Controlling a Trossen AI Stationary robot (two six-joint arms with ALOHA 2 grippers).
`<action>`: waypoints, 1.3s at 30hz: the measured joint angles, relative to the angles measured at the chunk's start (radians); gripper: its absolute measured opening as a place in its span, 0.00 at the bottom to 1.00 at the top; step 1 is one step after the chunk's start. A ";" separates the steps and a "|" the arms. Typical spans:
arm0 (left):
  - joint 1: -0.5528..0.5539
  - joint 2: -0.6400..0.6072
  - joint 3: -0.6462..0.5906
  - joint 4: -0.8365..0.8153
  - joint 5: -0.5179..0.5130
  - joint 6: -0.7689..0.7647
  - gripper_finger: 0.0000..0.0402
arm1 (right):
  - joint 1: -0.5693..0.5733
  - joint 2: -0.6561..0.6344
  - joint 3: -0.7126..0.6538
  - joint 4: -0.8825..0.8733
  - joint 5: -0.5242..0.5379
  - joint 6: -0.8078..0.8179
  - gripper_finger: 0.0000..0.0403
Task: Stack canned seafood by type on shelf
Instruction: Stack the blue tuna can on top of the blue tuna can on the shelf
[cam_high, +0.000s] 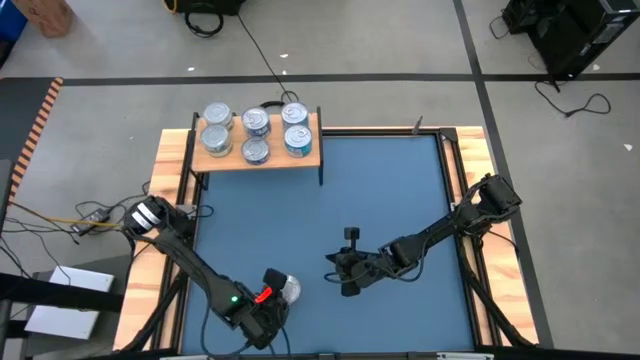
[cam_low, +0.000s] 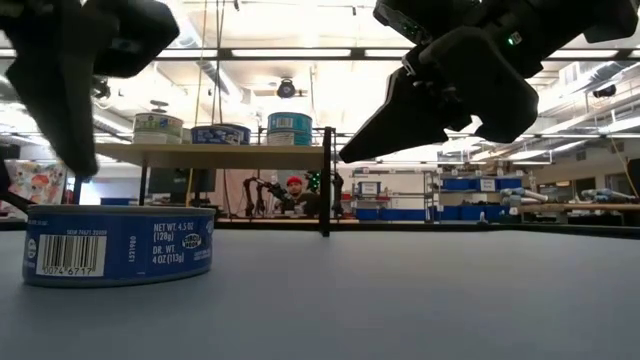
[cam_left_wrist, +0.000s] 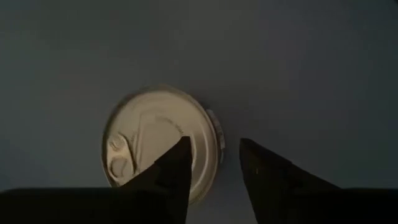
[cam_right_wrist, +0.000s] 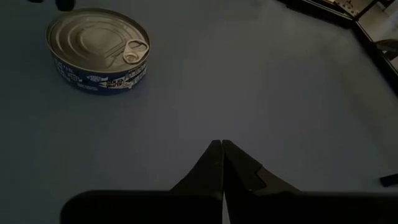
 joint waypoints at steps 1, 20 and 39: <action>0.000 0.005 0.000 -0.010 0.001 -0.005 0.35 | 0.000 0.000 0.000 -0.002 0.000 0.000 0.02; -0.006 0.069 0.003 -0.081 -0.051 -0.132 0.34 | 0.000 0.000 0.000 -0.003 0.000 0.000 0.02; -0.002 0.046 -0.001 -0.121 -0.025 -0.129 0.01 | 0.002 0.000 0.000 -0.003 0.000 -0.060 0.03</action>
